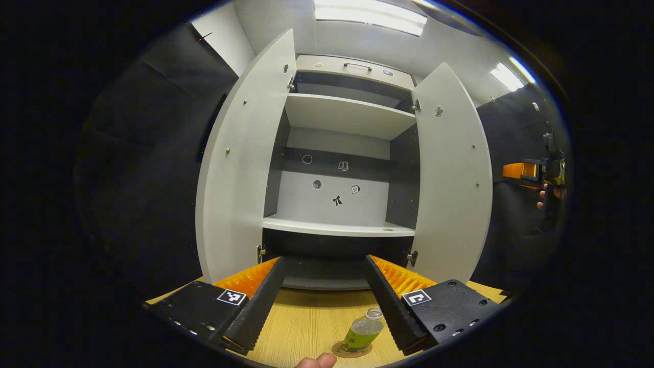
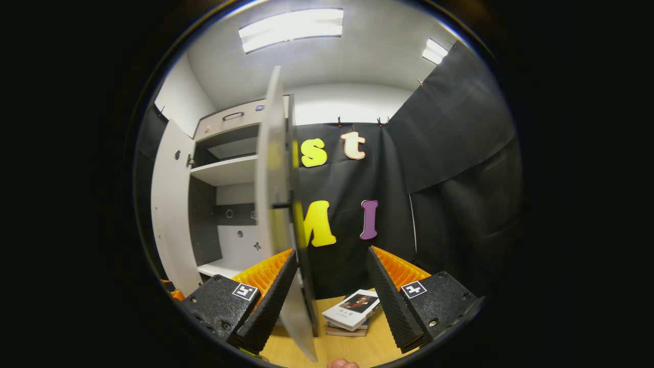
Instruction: Grasp the bottle in the cabinet with the left hand and place it on the coaster, then close the right door with the right hand and the left door with the left hand.
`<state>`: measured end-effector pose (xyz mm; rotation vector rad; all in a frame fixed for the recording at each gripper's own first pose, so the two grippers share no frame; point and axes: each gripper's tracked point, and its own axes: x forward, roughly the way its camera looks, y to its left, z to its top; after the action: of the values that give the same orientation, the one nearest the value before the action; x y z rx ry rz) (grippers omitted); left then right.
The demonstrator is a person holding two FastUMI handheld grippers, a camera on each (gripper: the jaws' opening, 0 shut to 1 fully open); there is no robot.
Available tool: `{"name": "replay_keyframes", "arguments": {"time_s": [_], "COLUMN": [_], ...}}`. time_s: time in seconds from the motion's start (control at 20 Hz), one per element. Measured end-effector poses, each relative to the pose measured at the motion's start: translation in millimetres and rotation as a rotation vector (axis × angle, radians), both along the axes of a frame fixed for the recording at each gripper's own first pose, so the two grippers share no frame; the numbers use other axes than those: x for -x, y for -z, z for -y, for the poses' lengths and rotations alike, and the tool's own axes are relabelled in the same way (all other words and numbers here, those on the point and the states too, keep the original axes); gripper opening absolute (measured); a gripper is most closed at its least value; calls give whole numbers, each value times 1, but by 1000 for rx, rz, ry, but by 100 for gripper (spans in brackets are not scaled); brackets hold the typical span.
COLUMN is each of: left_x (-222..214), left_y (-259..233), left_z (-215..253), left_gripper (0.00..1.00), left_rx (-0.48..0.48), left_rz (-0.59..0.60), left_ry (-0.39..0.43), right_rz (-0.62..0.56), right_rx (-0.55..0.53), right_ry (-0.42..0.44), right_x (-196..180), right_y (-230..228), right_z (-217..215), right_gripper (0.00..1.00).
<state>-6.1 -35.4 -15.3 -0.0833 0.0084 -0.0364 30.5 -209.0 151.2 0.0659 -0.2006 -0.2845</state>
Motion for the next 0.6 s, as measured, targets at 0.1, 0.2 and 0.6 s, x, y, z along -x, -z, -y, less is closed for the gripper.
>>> {"name": "replay_keyframes", "arguments": {"time_s": [0.1,0.2,0.6], "left_x": [1,2,4], "left_y": [-1,-3,7], "left_z": [0,-3,-16], "left_gripper": [95,95,95], "left_rx": [-1,-20,-28], "left_rz": [-2,2,-4], "left_ry": [5,-5,-56], "right_rz": [11,30,-1], "right_rx": [-37,-76,-85], "right_ry": [-7,-28,-28], "right_x": [-21,-37,-57], "right_y": [-9,-15,-17], "right_z": [12,16,16], "right_gripper": [84,84,82]}}
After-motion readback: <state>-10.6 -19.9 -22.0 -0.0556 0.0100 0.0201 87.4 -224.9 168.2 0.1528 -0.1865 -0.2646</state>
